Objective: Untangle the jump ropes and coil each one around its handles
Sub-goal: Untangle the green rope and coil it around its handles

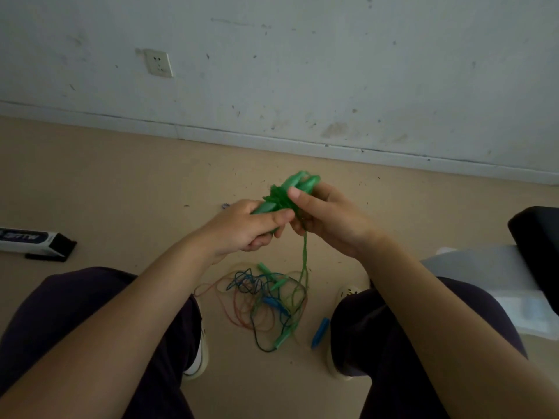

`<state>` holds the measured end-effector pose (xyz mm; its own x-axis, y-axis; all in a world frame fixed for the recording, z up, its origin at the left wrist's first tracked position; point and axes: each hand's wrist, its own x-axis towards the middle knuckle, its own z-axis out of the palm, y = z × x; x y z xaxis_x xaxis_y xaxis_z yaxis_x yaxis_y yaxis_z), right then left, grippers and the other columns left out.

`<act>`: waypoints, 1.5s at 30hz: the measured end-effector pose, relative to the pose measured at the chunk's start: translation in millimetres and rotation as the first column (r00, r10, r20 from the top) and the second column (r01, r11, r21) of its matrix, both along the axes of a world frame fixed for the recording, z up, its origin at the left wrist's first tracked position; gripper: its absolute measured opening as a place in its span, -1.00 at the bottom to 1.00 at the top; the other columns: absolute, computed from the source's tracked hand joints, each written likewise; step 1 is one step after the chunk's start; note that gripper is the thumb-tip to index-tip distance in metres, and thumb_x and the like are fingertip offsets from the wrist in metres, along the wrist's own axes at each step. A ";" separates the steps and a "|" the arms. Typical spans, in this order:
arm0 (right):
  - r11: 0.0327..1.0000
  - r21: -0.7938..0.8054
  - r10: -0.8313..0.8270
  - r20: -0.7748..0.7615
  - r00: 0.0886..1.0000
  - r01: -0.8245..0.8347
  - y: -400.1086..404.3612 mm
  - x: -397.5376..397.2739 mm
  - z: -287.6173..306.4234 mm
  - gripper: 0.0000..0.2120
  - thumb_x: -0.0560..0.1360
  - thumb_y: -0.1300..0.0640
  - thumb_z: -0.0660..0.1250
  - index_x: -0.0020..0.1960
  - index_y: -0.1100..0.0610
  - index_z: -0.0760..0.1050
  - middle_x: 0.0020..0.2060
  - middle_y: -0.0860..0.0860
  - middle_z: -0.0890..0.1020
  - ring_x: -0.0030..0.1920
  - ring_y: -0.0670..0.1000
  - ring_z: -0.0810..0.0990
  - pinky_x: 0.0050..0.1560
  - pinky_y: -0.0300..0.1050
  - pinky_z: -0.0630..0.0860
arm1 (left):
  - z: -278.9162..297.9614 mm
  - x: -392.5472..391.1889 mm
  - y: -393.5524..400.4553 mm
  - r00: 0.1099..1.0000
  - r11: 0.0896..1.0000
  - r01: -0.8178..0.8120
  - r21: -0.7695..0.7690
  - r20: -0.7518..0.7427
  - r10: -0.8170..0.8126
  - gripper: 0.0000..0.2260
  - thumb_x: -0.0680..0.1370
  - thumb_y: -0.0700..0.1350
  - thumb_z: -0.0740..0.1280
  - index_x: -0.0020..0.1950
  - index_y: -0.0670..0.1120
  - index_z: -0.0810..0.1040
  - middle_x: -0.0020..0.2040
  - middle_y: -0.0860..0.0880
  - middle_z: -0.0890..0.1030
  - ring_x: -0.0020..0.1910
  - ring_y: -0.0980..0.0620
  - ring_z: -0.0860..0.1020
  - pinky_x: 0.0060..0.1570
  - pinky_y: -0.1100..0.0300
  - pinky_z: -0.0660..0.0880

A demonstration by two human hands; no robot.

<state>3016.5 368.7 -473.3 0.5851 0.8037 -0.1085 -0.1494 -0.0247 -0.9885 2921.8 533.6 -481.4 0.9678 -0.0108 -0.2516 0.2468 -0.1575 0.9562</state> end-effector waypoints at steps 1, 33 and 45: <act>0.999 -0.014 -0.033 0.003 0.999 0.033 1.1 -0.7 -1.2 -0.77 0.59 0.09 0.30 0.10 0.25 0.43 -0.26 0.05 0.58 -0.36 0.00 0.44 -0.36 -0.17 0.35 | 0.5 1.1 2.3 0.997 0.997 -0.070 -0.040 0.020 0.071 -0.57 0.46 0.29 0.38 -0.20 -0.10 0.52 -0.51 0.04 0.33 -0.54 0.09 0.23 -0.50 0.28 0.20; 0.980 -0.180 0.023 0.533 0.846 0.086 7.0 -7.5 1.5 -0.92 0.49 0.11 0.45 -0.17 0.05 0.59 -0.30 -0.06 0.61 -0.32 -0.19 0.54 -0.27 -0.30 0.49 | 4.7 -1.0 3.0 0.875 0.894 0.419 0.160 -0.333 -0.350 -0.56 0.50 0.28 0.36 -0.24 -0.11 0.51 -0.48 0.03 0.33 -0.51 0.09 0.25 -0.49 0.29 0.21; 0.963 -0.254 0.013 0.377 0.926 0.089 -1.2 3.8 2.7 -0.70 0.50 0.00 0.43 -0.05 0.26 0.56 -0.30 0.07 0.57 -0.33 0.00 0.49 -0.32 -0.12 0.42 | 3.7 -3.2 -3.7 0.959 0.935 0.262 0.241 -0.178 -0.222 -0.46 0.44 0.37 0.20 -0.22 -0.12 0.54 -0.49 0.10 0.36 -0.50 0.14 0.31 -0.42 0.33 0.30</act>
